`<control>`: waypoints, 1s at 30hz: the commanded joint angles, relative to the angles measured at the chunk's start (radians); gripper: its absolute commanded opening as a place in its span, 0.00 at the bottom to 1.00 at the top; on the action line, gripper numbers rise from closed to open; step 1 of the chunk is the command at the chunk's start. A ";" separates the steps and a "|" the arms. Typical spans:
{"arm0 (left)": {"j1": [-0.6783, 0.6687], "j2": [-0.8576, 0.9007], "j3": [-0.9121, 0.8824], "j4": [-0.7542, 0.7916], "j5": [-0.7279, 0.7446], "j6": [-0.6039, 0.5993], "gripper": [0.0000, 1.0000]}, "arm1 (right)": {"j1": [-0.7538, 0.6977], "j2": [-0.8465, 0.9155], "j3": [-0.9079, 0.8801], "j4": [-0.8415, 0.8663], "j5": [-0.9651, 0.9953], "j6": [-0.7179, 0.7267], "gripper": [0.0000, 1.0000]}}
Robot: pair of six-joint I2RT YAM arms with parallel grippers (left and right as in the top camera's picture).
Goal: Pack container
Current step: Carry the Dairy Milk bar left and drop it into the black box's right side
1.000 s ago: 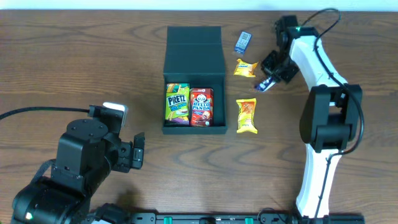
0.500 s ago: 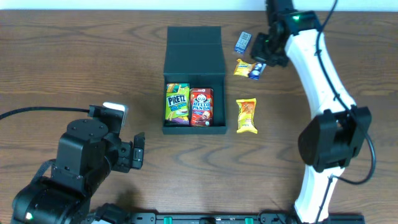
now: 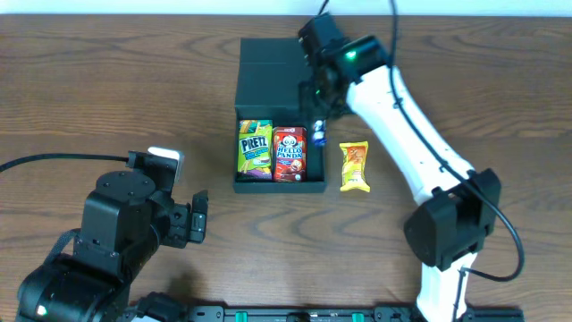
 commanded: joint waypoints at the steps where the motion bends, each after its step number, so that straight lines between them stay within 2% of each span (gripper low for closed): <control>1: 0.002 0.000 -0.003 -0.003 -0.010 -0.004 0.95 | 0.024 -0.016 -0.088 0.042 0.005 -0.037 0.01; 9: 0.002 0.000 -0.003 -0.003 -0.010 -0.005 0.95 | 0.033 -0.016 -0.264 0.158 0.005 -0.077 0.01; 21: 0.002 0.000 -0.003 -0.003 -0.009 -0.004 0.95 | 0.035 -0.016 -0.285 0.181 0.005 -0.101 0.02; 22: 0.002 0.000 -0.003 -0.003 -0.010 -0.004 0.95 | 0.034 -0.016 -0.285 0.180 0.005 -0.097 0.10; 23: 0.002 0.000 -0.003 -0.003 -0.009 -0.004 0.95 | 0.034 -0.016 -0.285 0.180 0.005 -0.090 0.27; 26: 0.002 0.000 -0.003 -0.003 -0.010 -0.004 0.95 | 0.035 -0.016 -0.285 0.181 0.005 -0.077 0.48; 27: 0.002 0.000 -0.003 -0.003 -0.010 -0.005 0.95 | 0.034 -0.016 -0.285 0.181 0.005 -0.076 0.52; 30: 0.002 0.000 -0.003 -0.003 -0.010 -0.004 0.95 | 0.035 -0.016 -0.285 0.181 0.004 -0.076 0.53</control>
